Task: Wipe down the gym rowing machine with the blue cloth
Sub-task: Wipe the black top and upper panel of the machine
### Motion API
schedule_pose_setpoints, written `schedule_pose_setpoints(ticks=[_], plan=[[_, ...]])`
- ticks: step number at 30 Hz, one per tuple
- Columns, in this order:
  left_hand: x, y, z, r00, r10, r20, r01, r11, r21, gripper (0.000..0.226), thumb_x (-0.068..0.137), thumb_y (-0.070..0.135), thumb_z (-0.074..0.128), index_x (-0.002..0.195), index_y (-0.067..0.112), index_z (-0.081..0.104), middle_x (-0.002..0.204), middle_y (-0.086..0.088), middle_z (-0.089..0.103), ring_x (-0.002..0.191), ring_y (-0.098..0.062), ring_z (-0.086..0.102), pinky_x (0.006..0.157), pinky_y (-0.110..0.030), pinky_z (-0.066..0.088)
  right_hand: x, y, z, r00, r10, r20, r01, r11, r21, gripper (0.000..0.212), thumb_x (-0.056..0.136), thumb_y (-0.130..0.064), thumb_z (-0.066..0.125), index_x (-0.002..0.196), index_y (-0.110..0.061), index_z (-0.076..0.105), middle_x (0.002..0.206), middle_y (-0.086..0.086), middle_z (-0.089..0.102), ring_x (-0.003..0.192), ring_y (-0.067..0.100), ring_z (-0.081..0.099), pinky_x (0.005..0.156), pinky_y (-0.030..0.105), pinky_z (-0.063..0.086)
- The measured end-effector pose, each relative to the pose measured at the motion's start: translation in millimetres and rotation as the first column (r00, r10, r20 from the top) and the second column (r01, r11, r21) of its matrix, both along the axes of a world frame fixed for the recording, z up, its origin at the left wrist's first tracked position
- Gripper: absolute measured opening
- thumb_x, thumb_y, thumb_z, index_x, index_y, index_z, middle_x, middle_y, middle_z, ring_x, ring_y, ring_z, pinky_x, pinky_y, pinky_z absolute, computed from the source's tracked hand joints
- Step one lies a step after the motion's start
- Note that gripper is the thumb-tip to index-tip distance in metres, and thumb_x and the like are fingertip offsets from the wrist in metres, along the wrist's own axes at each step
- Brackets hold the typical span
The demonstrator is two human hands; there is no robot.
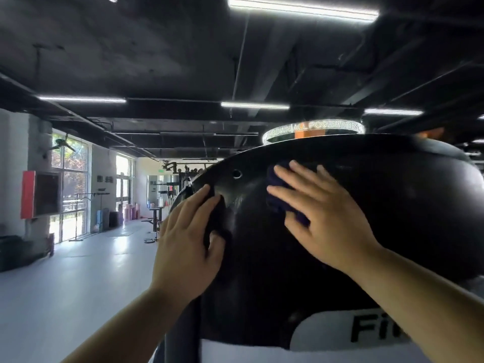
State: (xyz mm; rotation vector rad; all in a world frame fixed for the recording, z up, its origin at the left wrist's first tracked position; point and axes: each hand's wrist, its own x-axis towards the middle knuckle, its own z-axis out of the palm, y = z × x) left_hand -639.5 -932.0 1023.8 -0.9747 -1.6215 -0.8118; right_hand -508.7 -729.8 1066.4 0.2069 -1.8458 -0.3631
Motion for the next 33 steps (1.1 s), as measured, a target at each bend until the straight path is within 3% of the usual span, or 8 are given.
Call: schedule_pose_setpoints(ticks=[2,3,7,10,14,20,28,33], plan=[[-1,0,1,1.000,0.007,0.016,-0.007,1.000,0.027,0.060,0.080,0.033,0.042,0.136,0.015,0.055,0.147,0.000,0.046,0.132,-0.022,0.042,0.108,-0.046,0.036,-8,-16,26,0.985,0.043,-0.168,-0.090,0.954,-0.287,0.047,0.085,-0.026,0.053,0.131,-0.018,0.060,0.139,0.001,0.058,0.135,0.022,0.047,0.114,0.051,0.035],[-1,1,1,1.000,-0.003,0.027,0.002,0.999,0.044,0.060,0.079,0.033,0.042,0.135,0.014,0.055,0.147,0.000,0.046,0.132,-0.022,0.042,0.108,-0.046,0.037,-14,-29,33,0.983,0.045,-0.180,-0.104,0.938,-0.331,0.049,0.083,-0.025,0.054,0.131,-0.016,0.060,0.134,0.002,0.061,0.132,0.023,0.050,0.111,0.052,0.038],[-2,3,1,1.000,-0.015,0.015,0.014,0.997,0.075,0.060,0.079,0.031,0.043,0.135,0.013,0.055,0.146,-0.001,0.047,0.130,-0.021,0.042,0.107,-0.043,0.036,-31,-59,24,0.999,0.010,0.040,-0.008,0.999,-0.050,0.048,0.080,-0.030,0.051,0.125,-0.020,0.066,0.132,-0.003,0.062,0.130,0.020,0.050,0.114,0.040,0.030],[-4,3,1,1.000,-0.010,0.008,0.009,0.998,0.062,0.059,0.080,0.031,0.043,0.135,0.013,0.054,0.146,-0.001,0.047,0.130,-0.021,0.042,0.106,-0.041,0.034,-27,-56,26,0.995,-0.089,0.054,0.086,0.995,0.052,0.046,0.082,-0.034,0.043,0.118,-0.026,0.070,0.129,-0.007,0.062,0.125,0.018,0.051,0.107,0.038,0.034],[-5,2,1,1.000,0.010,-0.004,-0.009,0.999,0.047,0.059,0.080,0.031,0.042,0.135,0.011,0.055,0.145,-0.003,0.048,0.129,-0.022,0.042,0.106,-0.042,0.035,-34,-66,41,0.987,-0.162,-0.012,0.162,0.987,0.019,0.045,0.082,-0.032,0.038,0.107,-0.026,0.074,0.120,-0.004,0.065,0.114,0.021,0.056,0.095,0.042,0.043],[-7,-2,2,0.999,0.027,-0.035,-0.026,0.999,0.021,0.058,0.081,0.032,0.044,0.135,0.012,0.055,0.145,-0.002,0.048,0.128,-0.020,0.042,0.104,-0.041,0.036,-23,-56,36,0.971,-0.236,-0.044,0.238,0.969,0.069,0.045,0.083,-0.031,0.039,0.113,-0.025,0.072,0.124,-0.001,0.062,0.114,0.026,0.054,0.090,0.043,0.043],[-8,-1,3,0.998,0.035,-0.043,-0.034,0.999,0.025,0.058,0.079,0.030,0.043,0.132,0.012,0.056,0.145,-0.003,0.048,0.128,-0.021,0.043,0.107,-0.037,0.033,-16,-52,29,0.970,-0.227,-0.082,0.232,0.971,0.061,0.043,0.083,-0.028,0.039,0.111,-0.018,0.070,0.123,0.001,0.061,0.112,0.026,0.053,0.086,0.044,0.045],[-6,4,2,0.999,0.012,-0.036,-0.010,0.998,0.065,0.057,0.078,0.028,0.043,0.131,0.011,0.057,0.143,-0.004,0.049,0.127,-0.023,0.044,0.108,-0.037,0.033,-23,-48,49,0.976,-0.142,-0.163,0.131,0.988,-0.076,0.040,0.082,-0.023,0.043,0.106,-0.016,0.074,0.116,0.004,0.064,0.106,0.032,0.055,0.084,0.048,0.046]])
